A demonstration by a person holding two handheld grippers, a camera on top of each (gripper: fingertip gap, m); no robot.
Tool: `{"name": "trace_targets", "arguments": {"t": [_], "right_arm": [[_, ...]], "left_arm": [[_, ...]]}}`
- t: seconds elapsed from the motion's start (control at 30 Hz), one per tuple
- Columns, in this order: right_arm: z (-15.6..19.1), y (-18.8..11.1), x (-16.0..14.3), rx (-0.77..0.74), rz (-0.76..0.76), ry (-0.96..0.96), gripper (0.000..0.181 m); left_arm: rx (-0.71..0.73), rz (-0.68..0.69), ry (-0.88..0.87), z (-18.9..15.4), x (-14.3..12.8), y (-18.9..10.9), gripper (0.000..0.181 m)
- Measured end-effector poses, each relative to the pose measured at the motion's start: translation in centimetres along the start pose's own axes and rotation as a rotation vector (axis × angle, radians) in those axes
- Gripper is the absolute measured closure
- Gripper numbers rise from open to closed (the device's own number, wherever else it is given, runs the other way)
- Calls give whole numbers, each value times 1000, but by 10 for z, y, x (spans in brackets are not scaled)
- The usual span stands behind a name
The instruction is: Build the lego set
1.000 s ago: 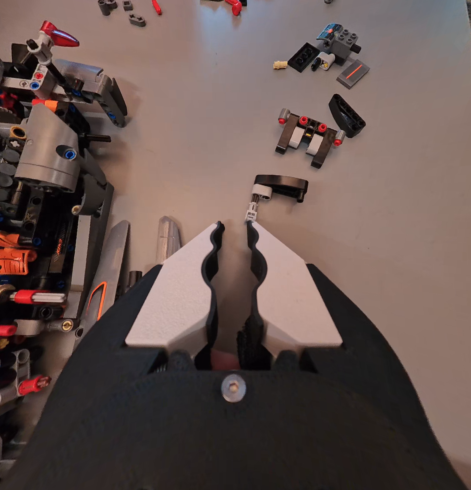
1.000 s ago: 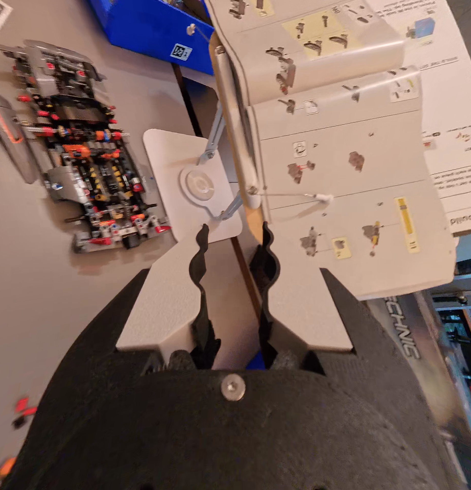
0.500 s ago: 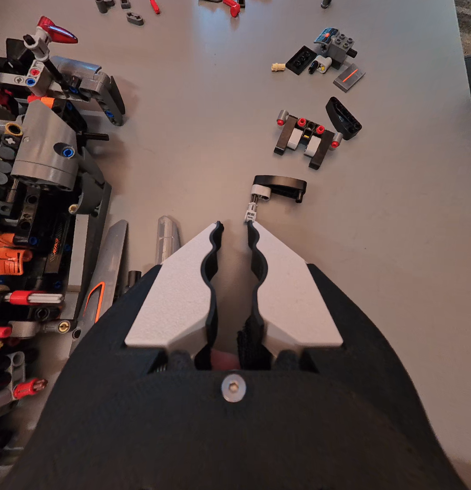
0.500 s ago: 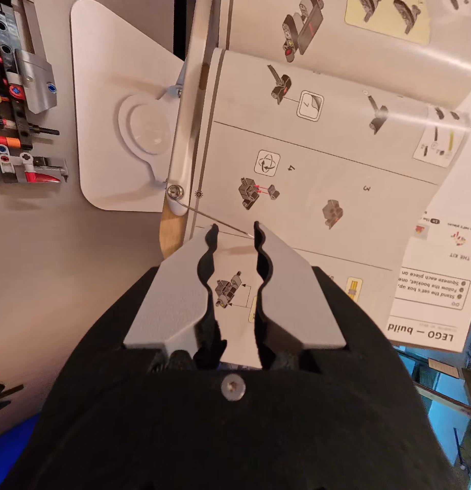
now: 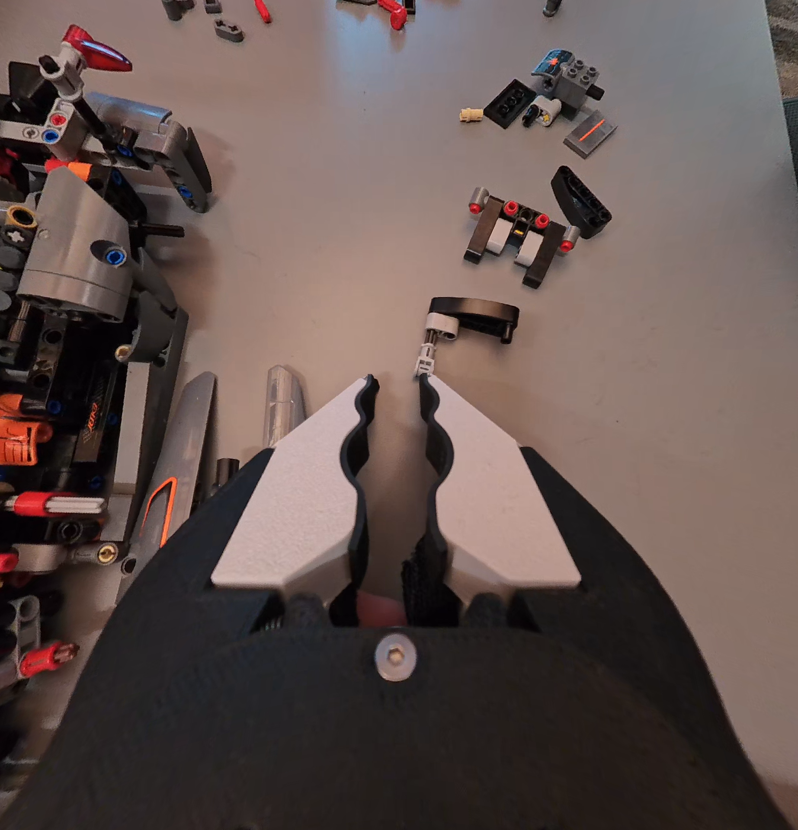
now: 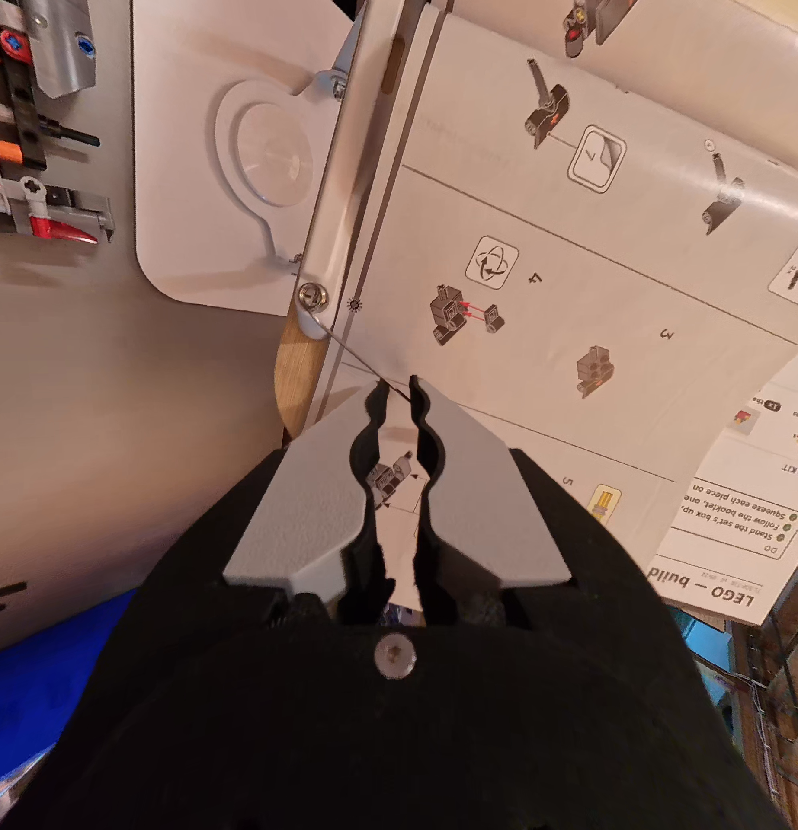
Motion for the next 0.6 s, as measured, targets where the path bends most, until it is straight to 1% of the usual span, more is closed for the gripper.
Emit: {"name": "trace_targets", "arguments": {"t": [0.3, 0.6], "right_arm": [[18, -6, -12, 28, 30, 92, 180], [45, -6, -16, 74, 21, 255, 181]], "left_arm": [[-3, -1, -5, 0, 0, 0, 164], [-4, -1, -6, 1, 0, 0, 164]]}}
Point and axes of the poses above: each gripper's, where its closed fingertips meet, y out along the fingers, x out of its top, z = x × y across the jaws, the point moved 9 cm from there along -y, back along the fingers, and after that the axes turned 10 degrees about y, right-handed, at the moved point
